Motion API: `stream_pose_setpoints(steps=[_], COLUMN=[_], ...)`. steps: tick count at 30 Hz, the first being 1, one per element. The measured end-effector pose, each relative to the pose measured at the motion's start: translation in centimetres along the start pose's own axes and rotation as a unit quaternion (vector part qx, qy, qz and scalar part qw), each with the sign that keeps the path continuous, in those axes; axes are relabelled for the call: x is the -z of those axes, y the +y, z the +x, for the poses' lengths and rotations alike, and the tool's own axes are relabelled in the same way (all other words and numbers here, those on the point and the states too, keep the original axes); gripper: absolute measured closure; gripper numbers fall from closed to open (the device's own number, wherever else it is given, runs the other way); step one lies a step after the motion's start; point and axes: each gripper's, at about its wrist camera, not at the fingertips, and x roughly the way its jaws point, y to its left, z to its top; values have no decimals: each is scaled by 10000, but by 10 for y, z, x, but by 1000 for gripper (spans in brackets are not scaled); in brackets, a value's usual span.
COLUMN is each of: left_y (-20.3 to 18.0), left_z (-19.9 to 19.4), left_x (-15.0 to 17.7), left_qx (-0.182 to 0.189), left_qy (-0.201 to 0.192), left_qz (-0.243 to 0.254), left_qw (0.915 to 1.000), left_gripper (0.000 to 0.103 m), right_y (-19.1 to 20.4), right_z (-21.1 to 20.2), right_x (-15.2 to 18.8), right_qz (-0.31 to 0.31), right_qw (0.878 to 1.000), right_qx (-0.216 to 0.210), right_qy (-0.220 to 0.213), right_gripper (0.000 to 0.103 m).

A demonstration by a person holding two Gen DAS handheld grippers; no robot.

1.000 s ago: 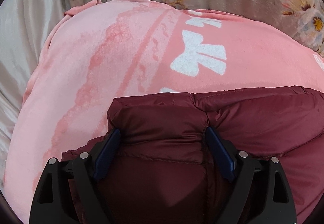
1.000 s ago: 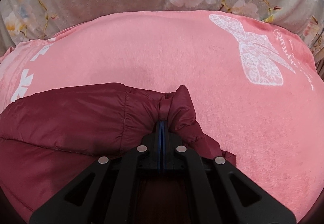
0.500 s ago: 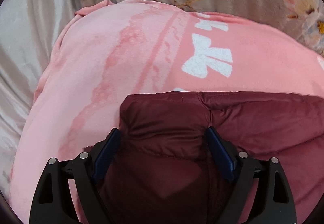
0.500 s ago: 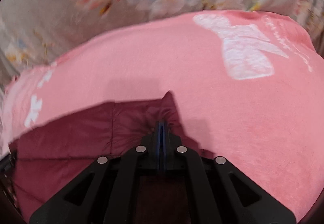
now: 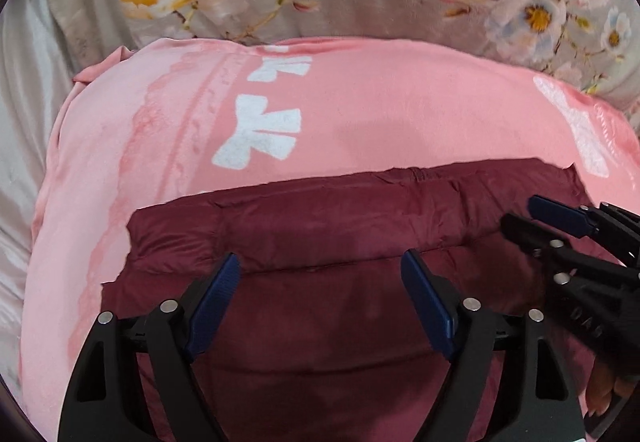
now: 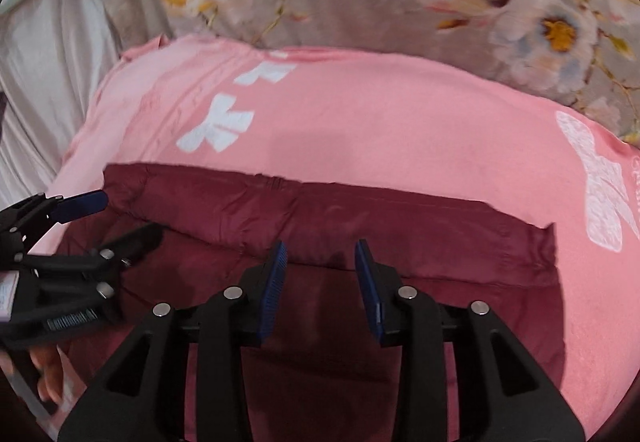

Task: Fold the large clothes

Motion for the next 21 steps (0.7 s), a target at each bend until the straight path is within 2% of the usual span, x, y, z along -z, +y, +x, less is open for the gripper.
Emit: stream_pose_setpoints(steps=[1,4,6,8,12,21], left_y=[-3,-6,-4,-5,-8,-12], left_z=[9,32,40,46,58,72], left_x=[0,1,0,-3,-6,-9], left_qx=[-28,-52,-59,-79,-180,-208], left_qy=[81,215,162,118,52,-236], left_qz=[16,-49,-111,-105,-36,-60], left_qw=[10000,9997,9998,9998,9998,9995], left_gripper=[33,35,35,35,33,26], right_y=[-1,-9,-11,-12,-14,-27], right_z=[9,33,43,47,59,74], right_x=[-1,-6,-6,-7,-7,-4], right_qz=[52,115,48,30,58,392], right_qw=[9999,9998,9998,9998,9999,9989], right_qx=[-62,-61,-26,-9,69,-239], right_qy=[70,178,213,183,63,-100], right_gripper=[69,72,95,103,103,103])
